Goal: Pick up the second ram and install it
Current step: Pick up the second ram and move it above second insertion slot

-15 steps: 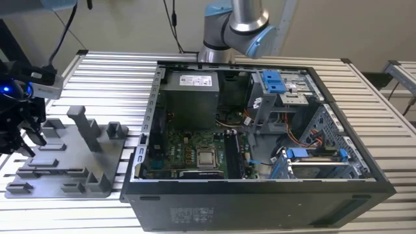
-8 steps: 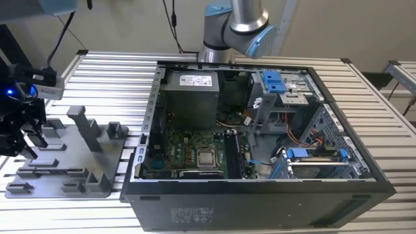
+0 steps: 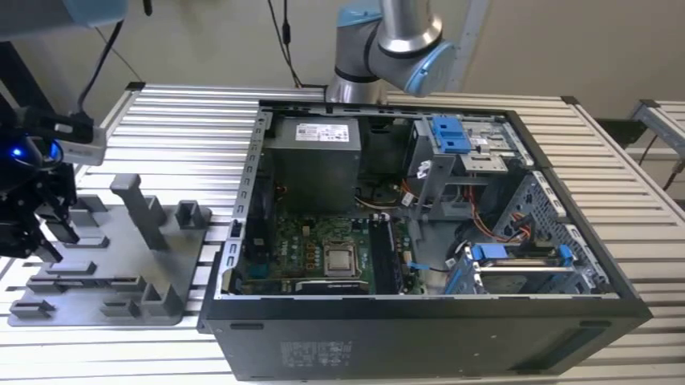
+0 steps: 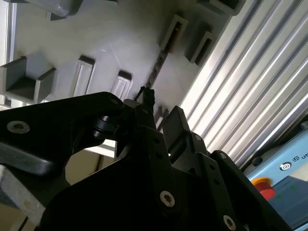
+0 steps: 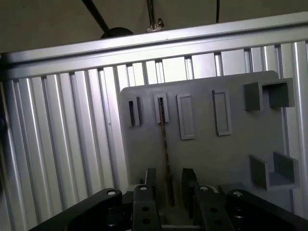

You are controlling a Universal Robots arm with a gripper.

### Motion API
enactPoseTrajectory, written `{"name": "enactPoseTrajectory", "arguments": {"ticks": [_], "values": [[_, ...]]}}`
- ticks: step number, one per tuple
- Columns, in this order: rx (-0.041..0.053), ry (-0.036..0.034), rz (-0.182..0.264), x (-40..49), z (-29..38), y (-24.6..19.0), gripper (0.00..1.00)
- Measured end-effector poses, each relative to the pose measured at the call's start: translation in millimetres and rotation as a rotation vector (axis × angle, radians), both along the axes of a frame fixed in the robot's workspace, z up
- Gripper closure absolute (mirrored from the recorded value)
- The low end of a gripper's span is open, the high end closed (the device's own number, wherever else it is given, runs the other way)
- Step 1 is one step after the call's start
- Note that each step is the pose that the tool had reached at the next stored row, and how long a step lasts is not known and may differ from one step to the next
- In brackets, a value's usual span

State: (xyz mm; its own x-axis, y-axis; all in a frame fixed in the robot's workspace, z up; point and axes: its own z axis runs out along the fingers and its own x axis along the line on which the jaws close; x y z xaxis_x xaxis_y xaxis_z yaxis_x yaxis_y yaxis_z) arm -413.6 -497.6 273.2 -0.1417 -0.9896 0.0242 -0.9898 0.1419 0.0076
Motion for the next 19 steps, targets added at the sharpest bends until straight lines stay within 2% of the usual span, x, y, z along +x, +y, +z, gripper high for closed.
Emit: {"name": "enactPoseTrajectory", "arguments": {"ticks": [13,19], "values": [[-0.0006,0.0004,0.000,-0.3,-11.2,0.0,0.64],[-0.0011,0.0004,0.000,-0.3,-12.1,0.0,0.64]]}}
